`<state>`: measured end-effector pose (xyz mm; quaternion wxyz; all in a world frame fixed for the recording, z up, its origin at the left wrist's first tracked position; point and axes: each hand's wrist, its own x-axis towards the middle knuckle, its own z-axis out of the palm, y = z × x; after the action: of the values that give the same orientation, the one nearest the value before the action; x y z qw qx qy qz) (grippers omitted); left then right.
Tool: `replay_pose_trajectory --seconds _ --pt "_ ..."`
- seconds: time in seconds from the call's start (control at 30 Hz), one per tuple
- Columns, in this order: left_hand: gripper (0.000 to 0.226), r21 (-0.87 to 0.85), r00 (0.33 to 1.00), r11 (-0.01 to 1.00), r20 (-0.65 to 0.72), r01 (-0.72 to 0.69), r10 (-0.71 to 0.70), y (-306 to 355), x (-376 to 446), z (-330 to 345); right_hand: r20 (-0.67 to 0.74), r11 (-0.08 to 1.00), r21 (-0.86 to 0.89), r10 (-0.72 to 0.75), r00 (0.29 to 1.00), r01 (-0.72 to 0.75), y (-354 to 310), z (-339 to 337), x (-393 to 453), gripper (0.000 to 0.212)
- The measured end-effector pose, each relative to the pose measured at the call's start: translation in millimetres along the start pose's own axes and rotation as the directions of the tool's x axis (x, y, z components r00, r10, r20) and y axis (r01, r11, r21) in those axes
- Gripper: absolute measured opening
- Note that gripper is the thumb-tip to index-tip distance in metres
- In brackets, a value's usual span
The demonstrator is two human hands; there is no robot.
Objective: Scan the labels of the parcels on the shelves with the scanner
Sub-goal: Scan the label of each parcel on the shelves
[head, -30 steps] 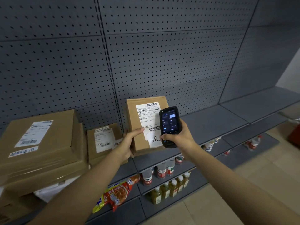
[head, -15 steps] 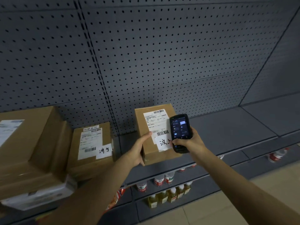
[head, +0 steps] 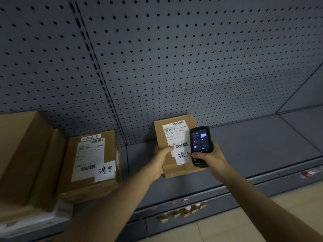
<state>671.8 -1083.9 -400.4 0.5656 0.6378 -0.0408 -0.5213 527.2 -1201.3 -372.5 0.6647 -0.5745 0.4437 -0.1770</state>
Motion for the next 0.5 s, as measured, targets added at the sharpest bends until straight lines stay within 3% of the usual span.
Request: replay_pose_trajectory --seconds 0.13,0.3,0.5 --pt "0.046 0.062 0.999 0.997 -0.004 -0.041 0.041 2 1 -4 -0.040 0.999 -0.043 -0.032 0.999 0.031 1 5 4 0.072" --pt "0.063 0.205 0.968 0.964 -0.150 -0.167 0.199 15 -17 -25 -0.030 0.994 0.053 -0.094 0.995 0.095 -6 22 1 0.086" --pt "0.042 0.399 0.832 0.869 -0.341 -0.293 0.437 25 -40 -98 0.108 0.981 0.143 -0.149 0.983 0.133 -17 78 -16 0.095"
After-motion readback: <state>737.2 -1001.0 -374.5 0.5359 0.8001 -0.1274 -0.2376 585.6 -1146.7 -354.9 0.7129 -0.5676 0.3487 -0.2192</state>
